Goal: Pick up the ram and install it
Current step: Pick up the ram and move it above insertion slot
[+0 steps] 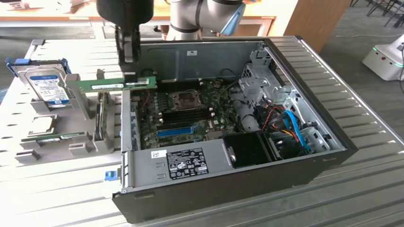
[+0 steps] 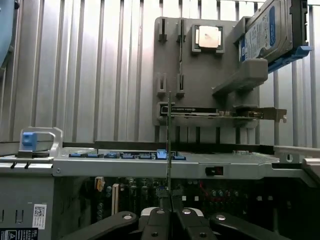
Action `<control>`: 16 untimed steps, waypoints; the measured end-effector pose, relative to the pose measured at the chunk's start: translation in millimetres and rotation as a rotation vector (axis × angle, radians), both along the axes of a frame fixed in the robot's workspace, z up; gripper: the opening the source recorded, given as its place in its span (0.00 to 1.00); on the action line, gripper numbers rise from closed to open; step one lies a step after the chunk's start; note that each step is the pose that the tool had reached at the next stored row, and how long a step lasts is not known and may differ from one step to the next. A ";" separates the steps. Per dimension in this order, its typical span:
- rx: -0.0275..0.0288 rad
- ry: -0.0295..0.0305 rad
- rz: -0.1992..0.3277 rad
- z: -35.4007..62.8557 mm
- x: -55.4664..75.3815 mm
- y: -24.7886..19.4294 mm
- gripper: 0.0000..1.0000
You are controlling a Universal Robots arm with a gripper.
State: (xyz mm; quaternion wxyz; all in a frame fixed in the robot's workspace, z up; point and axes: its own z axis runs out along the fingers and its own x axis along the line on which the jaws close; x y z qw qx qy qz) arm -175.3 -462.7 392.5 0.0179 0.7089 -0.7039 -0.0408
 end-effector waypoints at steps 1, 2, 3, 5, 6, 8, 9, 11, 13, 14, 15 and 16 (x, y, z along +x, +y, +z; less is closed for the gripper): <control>0.0002 0.0000 0.002 0.0 3.8 0.0 0.12; 0.0005 0.0000 0.003 0.0 7.6 0.0 0.12; 0.0007 -0.0001 0.004 0.0 11.7 0.0 0.12; 0.0011 0.0000 0.007 0.0 19.4 0.0 0.12; 0.0013 -0.0002 0.009 -0.1 23.2 0.0 0.12; 0.0014 0.0000 0.011 0.0 29.8 0.0 0.12; 0.0016 0.0000 0.012 0.0 33.2 0.0 0.12; 0.0019 0.0000 0.014 0.0 40.7 0.0 0.12; 0.0024 -0.0001 0.017 0.0 48.2 0.0 0.12; 0.0025 0.0000 0.018 0.0 52.0 0.0 0.12; 0.0027 0.0000 0.019 0.0 56.0 0.0 0.12; 0.0030 -0.0001 0.021 -0.1 60.1 0.0 0.12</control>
